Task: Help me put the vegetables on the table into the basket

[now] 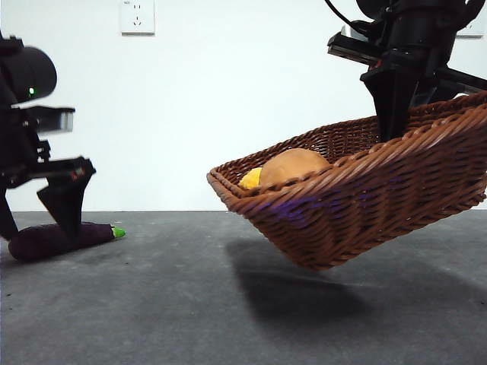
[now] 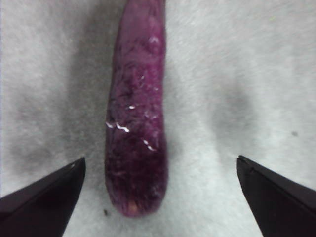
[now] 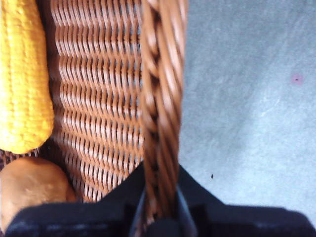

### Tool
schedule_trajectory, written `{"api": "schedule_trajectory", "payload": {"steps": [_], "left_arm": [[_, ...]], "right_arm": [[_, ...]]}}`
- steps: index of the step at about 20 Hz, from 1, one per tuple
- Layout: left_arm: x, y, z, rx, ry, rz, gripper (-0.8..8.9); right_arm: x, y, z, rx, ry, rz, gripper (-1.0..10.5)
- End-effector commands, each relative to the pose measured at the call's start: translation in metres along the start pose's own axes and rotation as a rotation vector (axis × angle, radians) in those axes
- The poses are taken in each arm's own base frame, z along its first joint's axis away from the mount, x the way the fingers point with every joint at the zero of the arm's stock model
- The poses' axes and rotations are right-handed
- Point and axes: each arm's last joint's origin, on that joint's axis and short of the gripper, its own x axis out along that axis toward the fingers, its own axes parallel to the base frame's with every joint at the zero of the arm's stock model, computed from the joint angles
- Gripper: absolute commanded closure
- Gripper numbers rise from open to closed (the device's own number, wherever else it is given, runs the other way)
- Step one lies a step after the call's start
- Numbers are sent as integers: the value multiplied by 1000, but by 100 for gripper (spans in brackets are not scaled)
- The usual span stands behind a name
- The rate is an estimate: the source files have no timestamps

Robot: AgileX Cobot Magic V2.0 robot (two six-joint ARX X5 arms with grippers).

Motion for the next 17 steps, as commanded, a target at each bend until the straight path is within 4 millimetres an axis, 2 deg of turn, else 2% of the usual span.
{"api": "schedule_trajectory", "payload": {"steps": [1,2,4,5,7,10,13,17], "left_arm": [[9,0,-3,10,25,-6,459],[9,0,-2,10,21,-6,542],[9,0,-2,14,15,-2,767],[9,1,-2,17,16,5,830],[9,1,-1,13,13,27,823],[-3,-2,2,-16,-35,-62,823],[-33,-10,5,-50,-109,-174,822],[-77,-33,-4,-62,-135,-351,822]], "right_arm": [[2,0,0,-5,8,9,957],[2,0,0,-5,8,9,957],[2,0,0,-5,7,9,957],[2,0,0,-6,7,9,957],[2,0,0,-6,7,9,957],[2,0,0,-5,6,9,957],[2,0,0,-4,3,10,957],[2,0,2,-1,-10,12,957]]}}
